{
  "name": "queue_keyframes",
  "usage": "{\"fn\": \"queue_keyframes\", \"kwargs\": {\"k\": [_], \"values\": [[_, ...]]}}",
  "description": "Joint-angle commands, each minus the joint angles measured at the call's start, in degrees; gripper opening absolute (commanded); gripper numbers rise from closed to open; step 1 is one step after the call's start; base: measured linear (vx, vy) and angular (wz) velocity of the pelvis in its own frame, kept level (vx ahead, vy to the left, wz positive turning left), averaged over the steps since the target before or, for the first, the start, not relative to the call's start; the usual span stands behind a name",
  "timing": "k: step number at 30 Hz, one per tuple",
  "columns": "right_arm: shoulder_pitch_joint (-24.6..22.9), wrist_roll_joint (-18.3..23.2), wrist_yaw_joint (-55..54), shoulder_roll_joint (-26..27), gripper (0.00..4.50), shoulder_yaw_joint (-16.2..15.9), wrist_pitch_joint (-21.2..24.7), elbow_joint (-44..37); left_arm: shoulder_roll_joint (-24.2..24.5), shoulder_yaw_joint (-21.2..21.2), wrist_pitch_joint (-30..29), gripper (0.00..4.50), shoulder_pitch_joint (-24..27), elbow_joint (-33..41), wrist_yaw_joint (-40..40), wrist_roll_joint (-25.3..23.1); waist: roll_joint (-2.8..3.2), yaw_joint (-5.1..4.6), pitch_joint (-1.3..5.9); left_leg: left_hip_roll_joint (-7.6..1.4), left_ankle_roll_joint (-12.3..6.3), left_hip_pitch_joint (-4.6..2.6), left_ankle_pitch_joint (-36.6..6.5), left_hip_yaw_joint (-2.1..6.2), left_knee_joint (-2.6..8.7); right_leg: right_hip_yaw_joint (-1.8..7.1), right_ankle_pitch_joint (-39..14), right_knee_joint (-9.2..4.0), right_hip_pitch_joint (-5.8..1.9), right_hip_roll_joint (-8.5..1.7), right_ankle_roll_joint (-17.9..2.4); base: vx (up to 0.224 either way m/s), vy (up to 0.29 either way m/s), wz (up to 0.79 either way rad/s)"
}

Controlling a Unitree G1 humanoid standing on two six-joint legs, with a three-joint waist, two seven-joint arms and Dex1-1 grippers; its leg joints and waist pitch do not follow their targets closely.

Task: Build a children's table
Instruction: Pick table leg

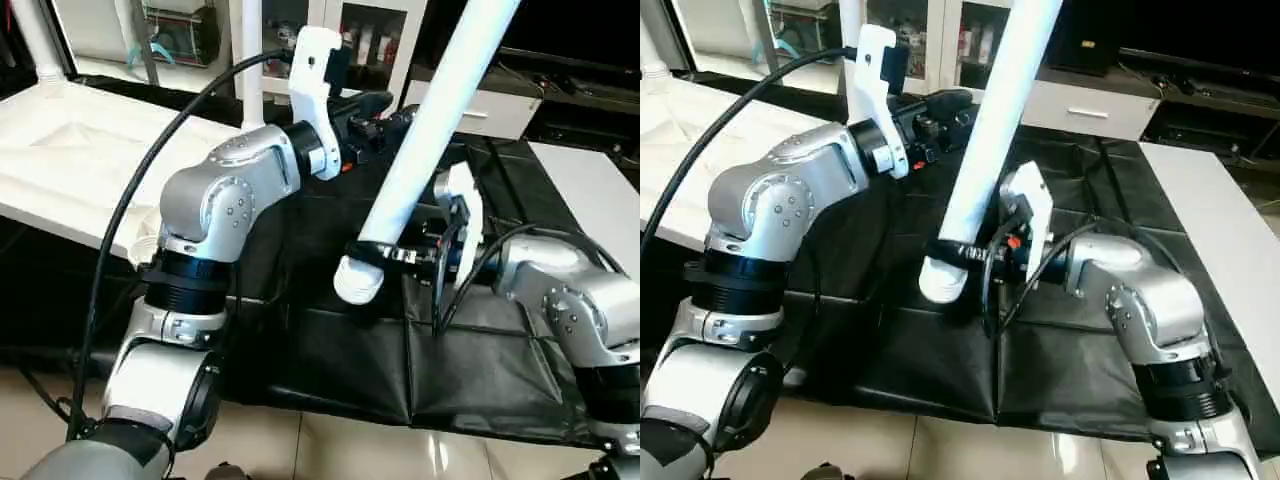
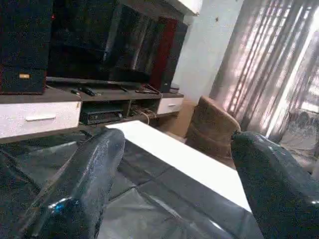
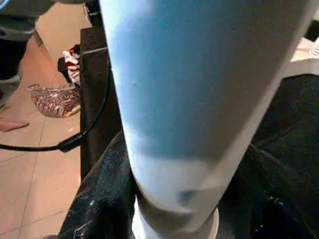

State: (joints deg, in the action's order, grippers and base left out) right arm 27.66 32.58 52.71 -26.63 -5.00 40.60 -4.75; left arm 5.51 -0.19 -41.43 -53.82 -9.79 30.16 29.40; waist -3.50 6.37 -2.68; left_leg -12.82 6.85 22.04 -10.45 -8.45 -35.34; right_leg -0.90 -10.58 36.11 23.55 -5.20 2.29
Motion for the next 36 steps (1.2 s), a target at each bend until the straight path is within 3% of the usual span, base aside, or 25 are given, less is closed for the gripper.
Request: {"fn": "queue_keyframes", "kwargs": {"k": [1, 4, 7, 12, 16, 17, 18, 19, 20, 27, 31, 35, 36], "values": [[0.0, -1.2, -0.7, -0.4, 1.86, -0.4, 0.6, 0.5, -0.3, -0.2, 1.1, 3.91, -2.2, 0.0, 0.2, -0.4, 0.26, -0.17, 3.74, 0.99, 0.63, -0.68, -7.9, -1.51, 4.58, 0.33, -4.0, -3.75, -3.27, -0.62, -12.3, 0.0, 0.0, 0.0], [0.7, -0.3, -0.6, -1.0, 1.86, 0.7, 1.2, 0.2, 3.5, 2.2, 1.8, 3.91, -2.1, -1.5, -0.1, -1.7, 0.04, -0.2, 3.76, 1.02, 0.7, -0.67, -8.0, -1.51, 4.56, 0.31, -4.4, -3.76, -3.3, -0.63, -12.1, 0.0, 0.0, 0.0], [1.3, 0.2, -0.6, -1.3, 1.86, 1.4, 1.5, 0.4, 6.2, 3.7, 1.5, 3.91, -1.6, -1.8, 0.3, -1.7, 0.26, -0.52, 3.68, 1.09, 1.02, -0.72, -8.3, -1.42, 4.7, 0.29, -5.5, -3.74, -3.21, -0.5, -11.4, 0.0, 0.0, 0.0], [2.9, 0.7, -2.1, -1.1, 1.86, 2.9, 3.1, 2.0, 10.0, 4.8, 2.2, 3.91, -0.2, -1.1, 1.5, -2.6, 0.16, -0.95, 3.75, 1.0, 1.28, -0.72, -7.1, -1.47, 4.64, 0.27, -4.1, -3.44, -3.1, -0.55, -12.1, 0.0, 0.0, 0.0], [5.5, 4.5, -8.2, 1.9, 1.86, 8.4, 9.5, 5.6, 14.8, 3.7, 4.0, 3.91, 5.7, 3.3, 2.6, -5.3, 0.37, -1.18, 3.75, 0.97, 1.67, -0.69, -7.1, -1.51, 4.82, 0.23, -4.3, -3.33, -3.08, -0.62, -12.4, 0.0, 0.0, 0.0], [6.1, 7.3, -9.6, 2.9, 1.86, 11.0, 12.3, 6.6, 15.4, 4.1, 2.6, 3.91, 8.3, 5.5, 1.6, -5.2, 0.62, -1.24, 3.78, 0.95, 2.05, -0.84, -7.1, -1.56, 4.78, 0.29, -3.9, -3.26, -2.96, -0.52, -12.3, 0.0, 0.0, 0.0], [6.1, 7.3, -9.6, 2.9, 1.86, 11.0, 12.3, 6.6, 15.4, 4.1, 2.6, 3.91, 8.3, 5.5, 1.6, -5.2, 0.82, -1.31, 3.8, 0.93, 2.22, -0.89, -7.0, -1.48, 4.83, 0.29, -3.4, -3.14, -2.96, -0.56, -12.5, 0.0, 0.0, 0.0], [6.3, 11.2, -10.0, 3.4, 1.86, 13.6, 15.2, 7.0, 15.9, 4.0, 0.6, 3.91, 11.8, 8.6, 0.0, -5.5, 0.44, -1.27, 3.92, 0.88, 2.1, -0.93, -6.9, -1.58, 4.75, 0.22, -2.6, -3.08, -2.97, -0.5, -12.8, 0.0, 0.0, 0.0], [6.4, 13.3, -10.3, 3.7, 1.85, 15.0, 16.9, 7.2, 15.8, 4.0, -0.1, 3.91, 13.8, 10.2, -0.8, -5.6, 0.56, -1.29, 3.9, 0.85, 1.95, -0.91, -6.8, -1.56, 4.79, 0.23, -2.2, -3.03, -3.01, -0.51, -13.0, 0.0, 0.0, 0.0], [7.5, 18.4, -12.5, 5.0, 1.85, 19.9, 22.6, 8.0, 14.4, 4.6, -3.0, 3.91, 20.1, 15.9, -4.5, -4.7, 0.42, -1.16, 3.65, 0.87, 2.46, -0.78, -8.6, -1.61, 5.03, 0.25, -6.9, -3.58, -2.77, -0.62, -11.6, 0.0, 0.0, 0.0], [7.6, 19.8, -14.0, 5.3, 1.85, 20.7, 24.4, 7.6, 13.8, 4.8, -4.4, 3.91, 21.7, 18.3, -5.6, -4.2, 0.24, -1.16, 3.69, 1.0, 2.58, -0.7, -7.5, -1.69, 4.98, 0.3, -7.0, -3.71, -2.72, -0.51, -10.5, 0.0, 0.0, 0.0], [7.4, 20.9, -15.3, 5.6, 1.85, 20.8, 25.5, 6.9, 13.2, 4.4, -5.2, 3.91, 22.5, 19.8, -6.9, -4.5, 0.57, -1.09, 3.74, 1.06, 2.78, -0.72, -7.0, -1.68, 4.96, 0.3, -6.7, -3.71, -2.62, -0.44, -10.1, 0.0, 0.0, 0.0], [7.4, 20.8, -15.4, 5.6, 1.85, 20.7, 25.5, 6.8, 13.1, 4.4, -5.2, 3.91, 22.5, 19.9, -7.0, -4.6, 0.42, -1.09, 3.74, 1.09, 2.91, -0.63, -6.8, -1.68, 4.98, 0.28, -6.5, -3.75, -2.7, -0.4, -10.0, 0.0, 0.0, 0.0]]}}
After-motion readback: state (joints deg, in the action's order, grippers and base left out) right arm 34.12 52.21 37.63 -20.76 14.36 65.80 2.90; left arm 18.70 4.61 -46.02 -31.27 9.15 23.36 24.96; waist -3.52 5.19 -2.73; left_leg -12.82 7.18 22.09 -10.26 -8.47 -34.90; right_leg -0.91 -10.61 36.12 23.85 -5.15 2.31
